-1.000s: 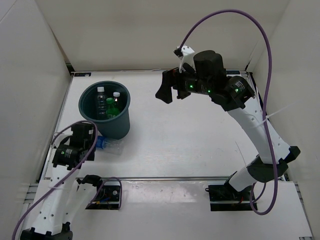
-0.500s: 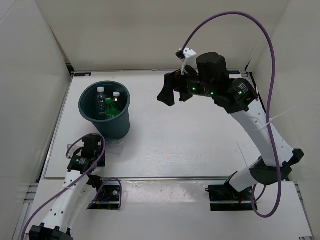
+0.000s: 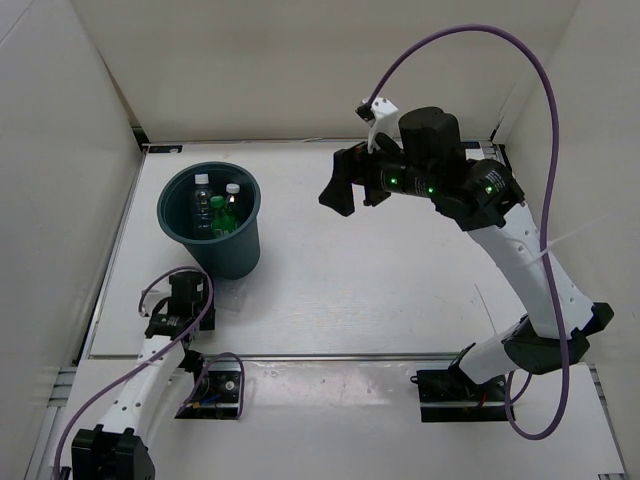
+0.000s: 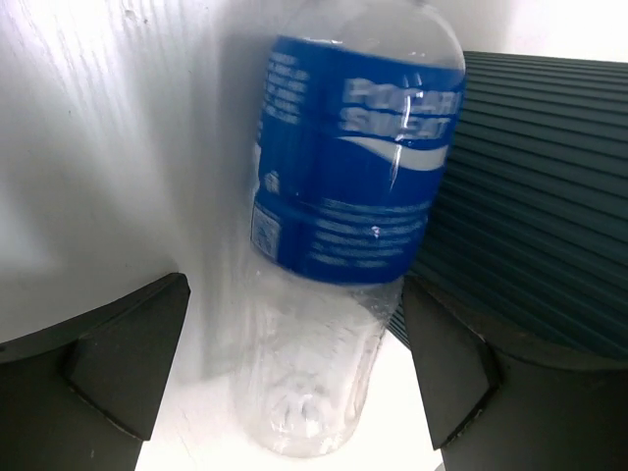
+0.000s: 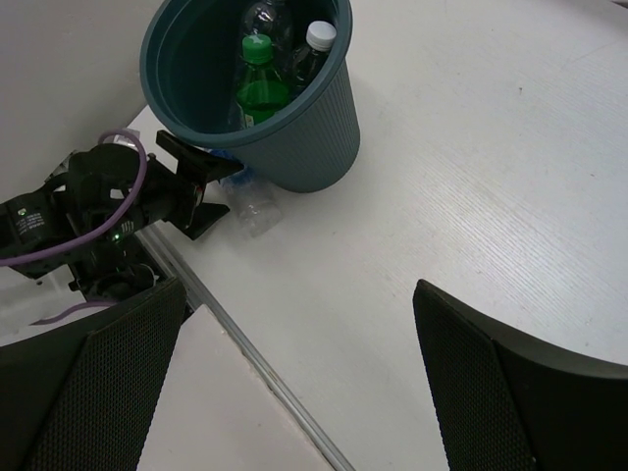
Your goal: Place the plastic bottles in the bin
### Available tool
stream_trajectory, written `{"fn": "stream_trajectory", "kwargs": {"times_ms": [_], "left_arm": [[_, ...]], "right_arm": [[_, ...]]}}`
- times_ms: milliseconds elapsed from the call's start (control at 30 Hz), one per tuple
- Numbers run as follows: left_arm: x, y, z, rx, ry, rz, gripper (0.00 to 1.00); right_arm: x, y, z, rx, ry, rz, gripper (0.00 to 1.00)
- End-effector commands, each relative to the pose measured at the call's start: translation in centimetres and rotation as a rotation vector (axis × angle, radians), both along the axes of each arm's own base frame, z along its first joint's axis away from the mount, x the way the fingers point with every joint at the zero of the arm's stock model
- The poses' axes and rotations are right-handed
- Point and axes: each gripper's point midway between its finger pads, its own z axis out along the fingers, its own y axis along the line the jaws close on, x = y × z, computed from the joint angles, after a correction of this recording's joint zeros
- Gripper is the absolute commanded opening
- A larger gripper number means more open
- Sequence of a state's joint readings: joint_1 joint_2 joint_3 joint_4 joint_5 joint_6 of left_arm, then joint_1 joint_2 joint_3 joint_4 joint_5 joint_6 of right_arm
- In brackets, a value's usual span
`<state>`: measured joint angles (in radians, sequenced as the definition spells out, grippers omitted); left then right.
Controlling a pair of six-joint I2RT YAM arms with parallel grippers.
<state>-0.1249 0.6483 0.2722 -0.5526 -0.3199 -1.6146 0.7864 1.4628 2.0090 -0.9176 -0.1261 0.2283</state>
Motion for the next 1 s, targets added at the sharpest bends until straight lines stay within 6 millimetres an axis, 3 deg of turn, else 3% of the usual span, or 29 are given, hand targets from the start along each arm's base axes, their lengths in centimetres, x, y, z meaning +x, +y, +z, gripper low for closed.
{"fn": "stream_trajectory", "kwargs": {"times_ms": [0,300,533,633,733,767,833,867,933,967], "left_arm": [[0.5,0.0,-0.4,-0.013,-0.028,-0.015,1.0],[1.3,0.0,-1.4,-0.041,-0.049,-0.063,0.97],[1.3,-0.4,-1.1,-0.052,-0.039,-0.111,0.82],[1.3,-0.4,0.1,-0.056,-0.074,-0.105,0.76],[0.0,0.0,1.2,-0.048,-0.054,-0.079,0.69],[0.0,0.4,2.8,-0.029,-0.084,-0.064,0.69],[-1.7,0.8,2.8,-0.018,-0.027,-0.049,0.65],[-1.7,1.1,4.6,-0.001,-0.065,-0.036,0.65],[-3.2,1.4,6.4,-0.007,-0.066,-0.003,0.62],[-3.9,1.7,5.7,-0.002,-0.028,0.015,0.62]], "right_arm": [[-0.2,-0.6,0.8,0.01,-0.036,-0.003,1.0],[-0.3,-0.7,1.0,0.01,-0.036,-0.003,1.0],[-0.3,-0.7,1.0,0.01,-0.036,-0.003,1.0],[-0.3,-0.7,1.0,0.01,-0.036,-0.003,1.0],[-0.1,-0.5,0.3,0.002,-0.016,-0.007,1.0],[-0.3,-0.4,0.3,0.005,-0.013,0.003,1.0],[0.0,0.0,0.1,0.008,-0.004,-0.001,1.0],[0.0,0.0,0.1,0.008,-0.004,-0.001,1.0],[0.1,0.2,-0.2,0.005,0.005,0.008,1.0],[0.1,0.3,0.0,0.015,0.005,0.004,1.0]]}}
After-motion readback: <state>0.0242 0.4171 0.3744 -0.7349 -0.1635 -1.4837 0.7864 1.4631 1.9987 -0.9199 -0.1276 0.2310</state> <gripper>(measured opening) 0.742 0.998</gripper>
